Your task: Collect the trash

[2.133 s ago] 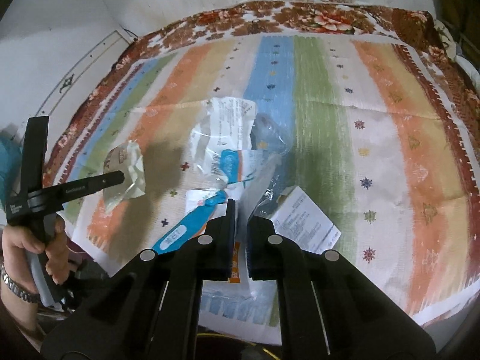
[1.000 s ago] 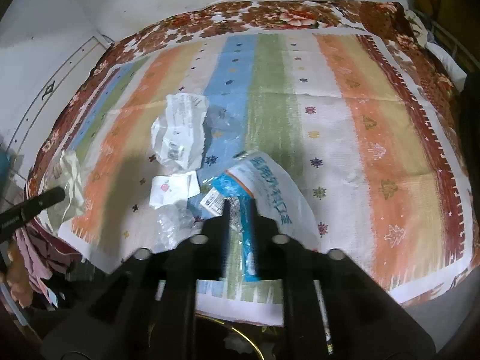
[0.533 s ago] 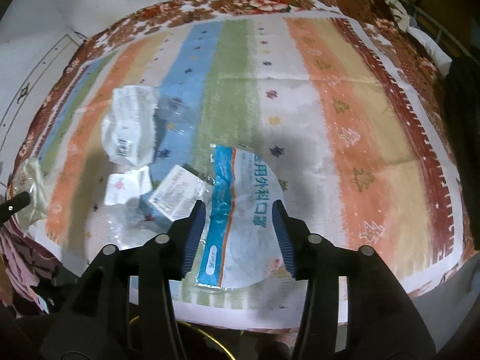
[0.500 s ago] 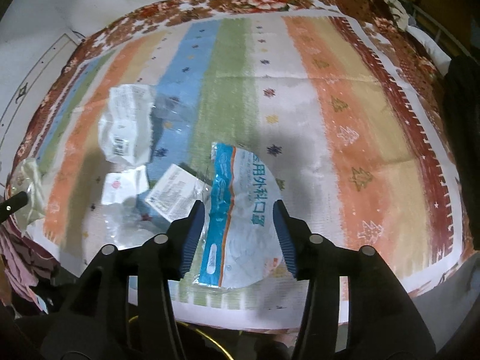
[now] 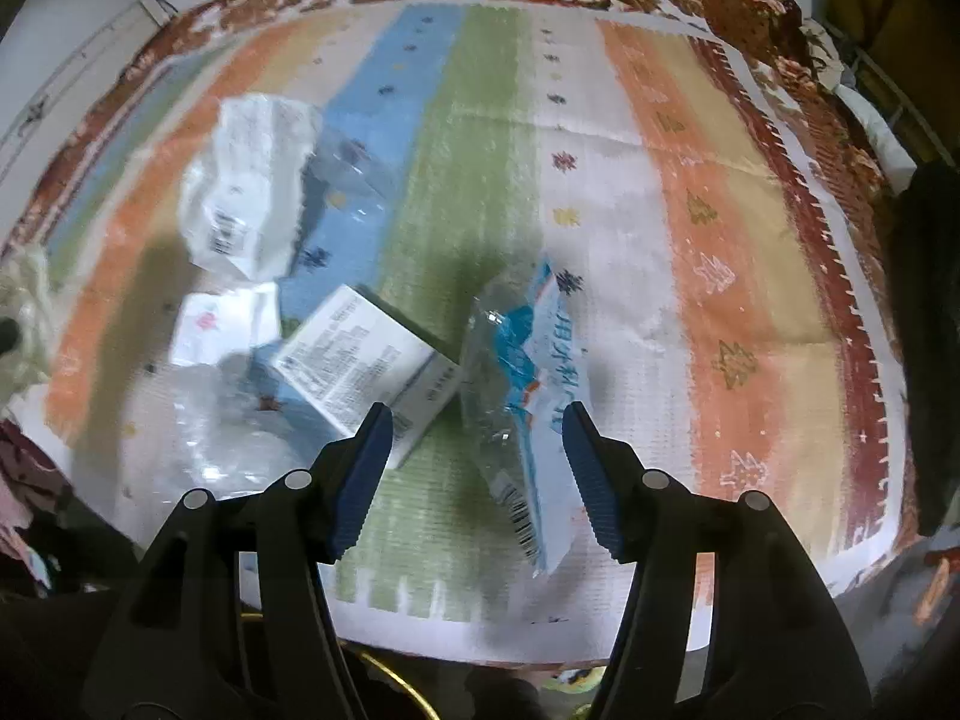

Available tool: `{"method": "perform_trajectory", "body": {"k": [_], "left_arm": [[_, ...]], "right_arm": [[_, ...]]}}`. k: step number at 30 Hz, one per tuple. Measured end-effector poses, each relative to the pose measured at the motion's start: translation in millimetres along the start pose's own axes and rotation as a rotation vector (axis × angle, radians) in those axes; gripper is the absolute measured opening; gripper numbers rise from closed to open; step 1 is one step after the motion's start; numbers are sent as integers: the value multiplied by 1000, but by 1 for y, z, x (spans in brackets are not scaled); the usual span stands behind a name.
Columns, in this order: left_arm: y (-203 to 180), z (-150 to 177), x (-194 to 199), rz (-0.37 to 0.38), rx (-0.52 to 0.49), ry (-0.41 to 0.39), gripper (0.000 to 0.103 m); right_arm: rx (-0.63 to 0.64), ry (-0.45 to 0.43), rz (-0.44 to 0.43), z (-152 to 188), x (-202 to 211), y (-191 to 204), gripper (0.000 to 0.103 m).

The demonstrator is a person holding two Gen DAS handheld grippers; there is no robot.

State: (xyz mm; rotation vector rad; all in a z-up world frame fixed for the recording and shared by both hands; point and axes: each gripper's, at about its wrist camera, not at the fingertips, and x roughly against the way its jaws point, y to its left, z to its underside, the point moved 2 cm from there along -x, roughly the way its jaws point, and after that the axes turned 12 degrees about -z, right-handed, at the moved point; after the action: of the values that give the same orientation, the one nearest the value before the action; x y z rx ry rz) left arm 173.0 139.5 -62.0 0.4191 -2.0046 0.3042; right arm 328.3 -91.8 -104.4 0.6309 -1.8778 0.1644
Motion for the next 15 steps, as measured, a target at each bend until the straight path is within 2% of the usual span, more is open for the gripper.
{"method": "perform_trajectory", "body": {"k": [6,15], "left_arm": [[-2,-2,-6,-10,-8,7,11],[-4,0,-7,-13,-24,13,11]], "right_arm": [[-11,64,48,4,-24,-9,53],[-34,103,57,9,-38,-16,24]]}}
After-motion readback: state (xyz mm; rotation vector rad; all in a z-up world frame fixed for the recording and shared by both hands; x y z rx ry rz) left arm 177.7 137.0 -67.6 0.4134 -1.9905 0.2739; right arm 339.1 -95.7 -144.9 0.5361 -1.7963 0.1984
